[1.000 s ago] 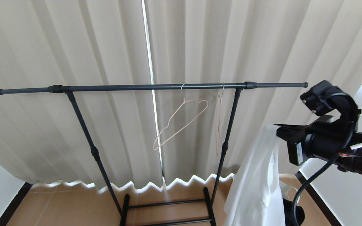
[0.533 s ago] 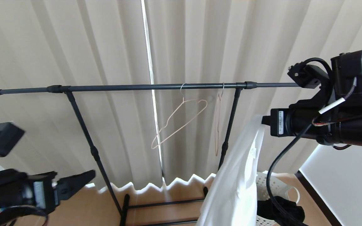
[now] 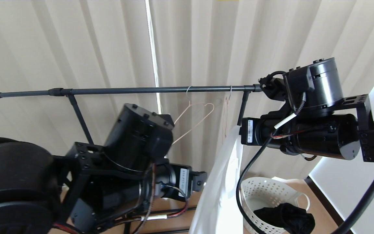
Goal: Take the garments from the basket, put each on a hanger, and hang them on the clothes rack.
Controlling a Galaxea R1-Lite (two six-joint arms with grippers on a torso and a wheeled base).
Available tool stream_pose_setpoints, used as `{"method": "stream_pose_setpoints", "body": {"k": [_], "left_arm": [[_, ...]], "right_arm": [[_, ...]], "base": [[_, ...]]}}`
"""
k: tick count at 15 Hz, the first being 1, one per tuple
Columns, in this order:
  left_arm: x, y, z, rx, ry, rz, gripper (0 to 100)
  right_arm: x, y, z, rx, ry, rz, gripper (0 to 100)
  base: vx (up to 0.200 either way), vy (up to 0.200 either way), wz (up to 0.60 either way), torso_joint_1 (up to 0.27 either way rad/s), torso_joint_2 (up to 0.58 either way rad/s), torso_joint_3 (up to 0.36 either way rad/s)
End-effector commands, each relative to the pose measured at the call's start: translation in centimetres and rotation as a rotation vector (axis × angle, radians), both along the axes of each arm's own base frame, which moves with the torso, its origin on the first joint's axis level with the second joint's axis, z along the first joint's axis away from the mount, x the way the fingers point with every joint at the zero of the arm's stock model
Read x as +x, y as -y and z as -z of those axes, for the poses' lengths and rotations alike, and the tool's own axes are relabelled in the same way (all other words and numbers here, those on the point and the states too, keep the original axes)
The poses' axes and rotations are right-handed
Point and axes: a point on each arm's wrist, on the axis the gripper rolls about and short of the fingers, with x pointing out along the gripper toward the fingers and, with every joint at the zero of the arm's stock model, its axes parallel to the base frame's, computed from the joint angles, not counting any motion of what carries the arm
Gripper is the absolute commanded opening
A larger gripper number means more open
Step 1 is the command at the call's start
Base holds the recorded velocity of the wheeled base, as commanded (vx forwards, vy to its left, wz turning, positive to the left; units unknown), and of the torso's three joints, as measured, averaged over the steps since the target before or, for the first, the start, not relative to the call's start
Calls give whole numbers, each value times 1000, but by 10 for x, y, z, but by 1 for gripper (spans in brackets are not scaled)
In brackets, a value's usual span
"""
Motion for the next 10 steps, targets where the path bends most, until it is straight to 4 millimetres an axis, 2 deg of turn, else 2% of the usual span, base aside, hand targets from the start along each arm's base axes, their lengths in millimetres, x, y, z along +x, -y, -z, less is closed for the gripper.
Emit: {"method": "stream_pose_setpoints", "body": {"k": [1, 7, 10], "left_arm": [[5, 31, 17, 33, -32, 40, 100], [29, 67, 37, -8, -84, -20, 100], [33, 71, 43, -11, -96, -39, 100]], "right_arm": [[2, -11, 9, -17, -20, -18, 0], [-1, -13, 7, -6, -18, -20, 0], [-2, -12, 6, -8, -14, -15, 0]], "base": [[0, 0, 0, 0, 0, 0], [0, 0, 0, 0, 0, 0], [0, 0, 0, 0, 0, 0]]}}
